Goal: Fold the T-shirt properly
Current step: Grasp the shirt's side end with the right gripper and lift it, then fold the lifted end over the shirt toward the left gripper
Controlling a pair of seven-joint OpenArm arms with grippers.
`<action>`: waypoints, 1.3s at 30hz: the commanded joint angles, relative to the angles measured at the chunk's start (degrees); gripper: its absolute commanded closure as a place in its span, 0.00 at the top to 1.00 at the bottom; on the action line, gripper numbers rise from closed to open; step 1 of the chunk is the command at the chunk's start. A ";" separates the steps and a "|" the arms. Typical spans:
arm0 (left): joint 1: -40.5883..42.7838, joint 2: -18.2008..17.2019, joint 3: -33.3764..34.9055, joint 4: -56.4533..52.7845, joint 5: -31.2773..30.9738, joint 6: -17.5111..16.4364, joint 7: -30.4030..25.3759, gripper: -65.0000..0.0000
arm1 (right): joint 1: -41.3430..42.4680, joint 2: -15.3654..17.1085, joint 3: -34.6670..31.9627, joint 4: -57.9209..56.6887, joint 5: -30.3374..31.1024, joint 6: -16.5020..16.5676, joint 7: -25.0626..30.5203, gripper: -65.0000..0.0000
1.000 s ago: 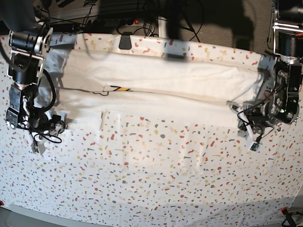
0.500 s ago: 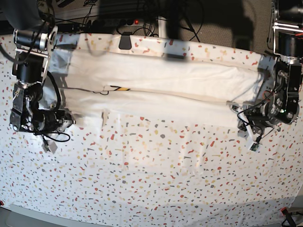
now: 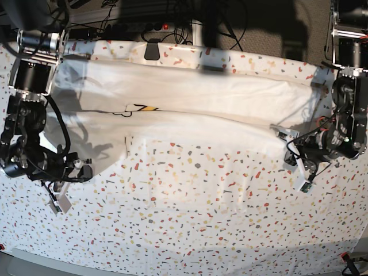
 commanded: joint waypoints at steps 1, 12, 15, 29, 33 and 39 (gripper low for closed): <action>-1.44 -0.79 -0.55 1.66 -0.70 0.17 -0.02 0.00 | -0.04 0.83 0.28 2.95 0.83 0.25 0.79 0.00; -1.40 -1.57 -0.52 2.73 -0.70 3.23 6.86 0.00 | -20.52 0.83 2.82 27.54 0.39 0.25 0.79 0.00; -1.40 -2.97 -0.52 2.73 -0.74 4.07 6.88 0.00 | -25.68 0.85 5.38 32.79 0.42 0.25 0.79 0.00; 0.42 -6.84 -0.52 2.73 -4.85 4.04 9.49 0.00 | -41.83 1.16 16.20 41.07 2.27 0.25 0.70 0.00; 2.27 -6.86 -0.52 2.75 -4.76 4.04 7.87 0.00 | -44.41 1.16 17.70 41.07 2.21 0.25 0.57 0.00; 2.69 -6.86 -0.52 2.75 -4.81 4.04 7.89 0.00 | -46.42 1.16 20.17 41.07 1.88 0.25 0.39 0.00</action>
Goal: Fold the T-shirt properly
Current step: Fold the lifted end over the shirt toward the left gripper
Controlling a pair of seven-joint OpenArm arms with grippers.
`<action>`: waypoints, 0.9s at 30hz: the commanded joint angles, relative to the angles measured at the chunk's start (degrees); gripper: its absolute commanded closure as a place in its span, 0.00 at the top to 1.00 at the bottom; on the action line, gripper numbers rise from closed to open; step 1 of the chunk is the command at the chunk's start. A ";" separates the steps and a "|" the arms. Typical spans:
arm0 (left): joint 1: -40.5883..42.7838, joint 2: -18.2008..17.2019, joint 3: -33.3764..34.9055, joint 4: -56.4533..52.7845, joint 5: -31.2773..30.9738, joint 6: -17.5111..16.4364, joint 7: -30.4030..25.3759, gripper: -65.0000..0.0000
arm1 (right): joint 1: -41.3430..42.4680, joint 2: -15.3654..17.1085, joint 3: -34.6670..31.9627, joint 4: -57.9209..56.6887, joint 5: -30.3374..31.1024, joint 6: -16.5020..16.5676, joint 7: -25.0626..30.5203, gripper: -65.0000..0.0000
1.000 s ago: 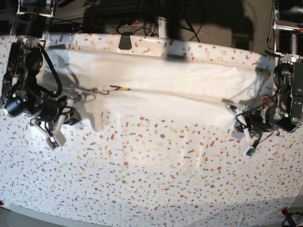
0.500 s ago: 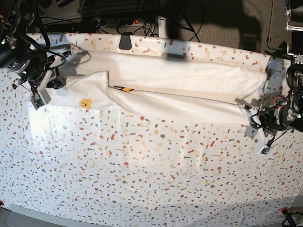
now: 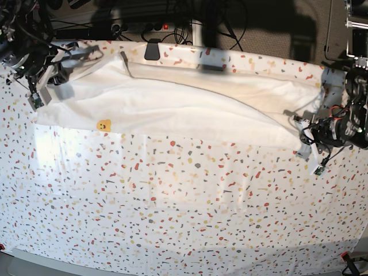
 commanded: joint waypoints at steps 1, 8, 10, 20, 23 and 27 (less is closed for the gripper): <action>-1.25 -0.85 -0.48 1.01 -0.44 0.15 -0.61 0.00 | 0.11 0.81 0.74 0.96 0.26 0.10 0.70 0.00; -1.25 -0.87 -0.48 1.01 -0.39 0.15 0.07 0.00 | 0.13 0.79 0.94 0.96 0.31 0.10 0.76 0.00; -1.27 -0.85 -0.48 1.01 -0.39 0.15 1.44 0.00 | 0.13 0.79 0.94 0.96 0.31 0.10 0.74 0.00; -0.74 -2.67 -0.48 1.05 -0.26 0.15 5.38 0.31 | 0.13 0.79 0.94 0.96 0.28 0.10 0.55 0.00; 0.46 -4.24 -0.48 1.05 -0.26 0.15 5.42 0.31 | 0.13 0.79 0.96 0.96 0.28 0.10 0.24 0.00; 2.45 -6.32 -0.48 1.05 -0.61 0.17 5.49 0.31 | 0.13 0.79 0.94 0.96 0.28 0.10 0.24 0.00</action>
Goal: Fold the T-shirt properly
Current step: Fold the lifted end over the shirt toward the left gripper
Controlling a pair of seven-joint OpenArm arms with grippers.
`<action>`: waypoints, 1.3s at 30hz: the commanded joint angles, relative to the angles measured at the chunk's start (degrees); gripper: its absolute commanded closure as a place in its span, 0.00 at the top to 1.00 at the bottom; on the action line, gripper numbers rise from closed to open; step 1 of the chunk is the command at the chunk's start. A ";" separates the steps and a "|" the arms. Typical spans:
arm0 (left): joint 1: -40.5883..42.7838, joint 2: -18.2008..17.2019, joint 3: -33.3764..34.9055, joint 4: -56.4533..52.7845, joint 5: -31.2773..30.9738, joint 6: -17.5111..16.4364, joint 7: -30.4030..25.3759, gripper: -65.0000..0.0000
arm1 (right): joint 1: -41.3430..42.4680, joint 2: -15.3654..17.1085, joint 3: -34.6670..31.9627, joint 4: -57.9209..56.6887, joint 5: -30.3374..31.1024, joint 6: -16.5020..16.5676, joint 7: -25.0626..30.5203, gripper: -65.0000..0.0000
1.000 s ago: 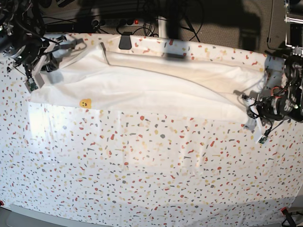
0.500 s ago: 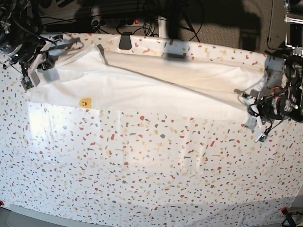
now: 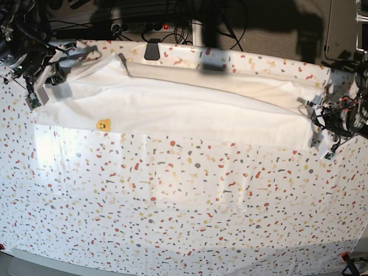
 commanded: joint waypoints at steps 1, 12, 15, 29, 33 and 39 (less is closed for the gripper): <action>-0.63 -1.49 -0.50 1.03 -0.22 0.17 0.17 0.31 | 0.11 0.81 0.44 0.96 0.22 0.10 0.59 0.00; 0.37 -2.54 -0.50 1.11 7.04 4.11 0.17 0.31 | 0.11 0.81 0.44 0.96 0.24 0.10 0.59 0.00; 0.35 -2.54 -0.50 1.11 15.41 8.94 -0.13 0.31 | 0.11 0.81 0.44 0.96 0.26 0.10 0.59 0.00; 0.52 -2.16 -0.50 1.11 20.37 15.74 -9.03 0.31 | 1.11 0.63 0.44 0.92 0.33 -1.49 6.16 0.00; 0.68 -0.87 -0.50 1.11 20.20 15.76 -9.33 0.31 | 4.24 0.24 0.44 0.83 0.48 -4.00 6.43 0.00; 0.68 1.16 -0.50 1.11 20.15 15.76 -9.38 0.31 | 9.99 -2.64 0.44 -3.48 0.44 -5.46 6.40 0.00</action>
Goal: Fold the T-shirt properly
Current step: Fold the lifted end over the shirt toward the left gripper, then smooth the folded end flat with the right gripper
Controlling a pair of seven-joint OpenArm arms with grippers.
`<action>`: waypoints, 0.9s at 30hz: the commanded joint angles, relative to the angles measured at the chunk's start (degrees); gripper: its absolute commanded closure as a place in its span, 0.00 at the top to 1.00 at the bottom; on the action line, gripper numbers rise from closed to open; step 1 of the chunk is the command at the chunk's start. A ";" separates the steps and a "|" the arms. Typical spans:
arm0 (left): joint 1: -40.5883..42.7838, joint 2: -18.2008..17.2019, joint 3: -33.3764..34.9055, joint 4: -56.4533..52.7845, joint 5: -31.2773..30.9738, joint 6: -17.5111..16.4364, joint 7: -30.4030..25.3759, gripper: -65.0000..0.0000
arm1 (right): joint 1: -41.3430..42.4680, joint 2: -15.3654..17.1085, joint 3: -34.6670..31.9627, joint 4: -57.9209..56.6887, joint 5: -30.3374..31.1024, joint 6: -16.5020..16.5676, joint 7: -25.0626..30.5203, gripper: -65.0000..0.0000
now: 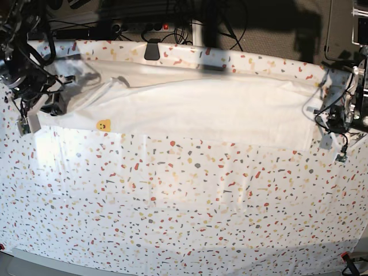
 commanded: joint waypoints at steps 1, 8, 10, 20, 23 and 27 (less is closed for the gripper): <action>-0.98 -0.94 -0.52 0.98 0.39 0.57 -0.31 0.31 | 1.20 0.22 0.35 -0.61 0.20 -0.22 0.92 0.00; -1.01 -0.98 -0.52 0.98 -0.46 0.57 -0.46 0.31 | 8.39 -1.09 0.35 -11.72 0.22 -0.04 0.81 0.00; -1.01 -0.96 -0.52 0.98 -0.46 0.57 -0.50 0.31 | 10.21 -1.09 0.35 -12.59 0.22 0.02 0.44 0.00; -1.01 -0.98 -0.52 0.98 -0.44 0.57 -0.50 0.31 | 3.56 -1.53 -1.38 -12.17 10.93 2.47 -4.81 0.00; -1.01 -0.98 -0.52 0.98 -0.44 0.57 -0.50 0.31 | -1.05 -1.51 -1.53 -10.23 14.08 3.74 -4.85 0.00; -1.01 -0.98 -0.52 0.98 -0.44 0.57 -0.50 0.31 | -7.78 -1.51 -1.53 -5.09 16.09 5.32 -4.90 0.00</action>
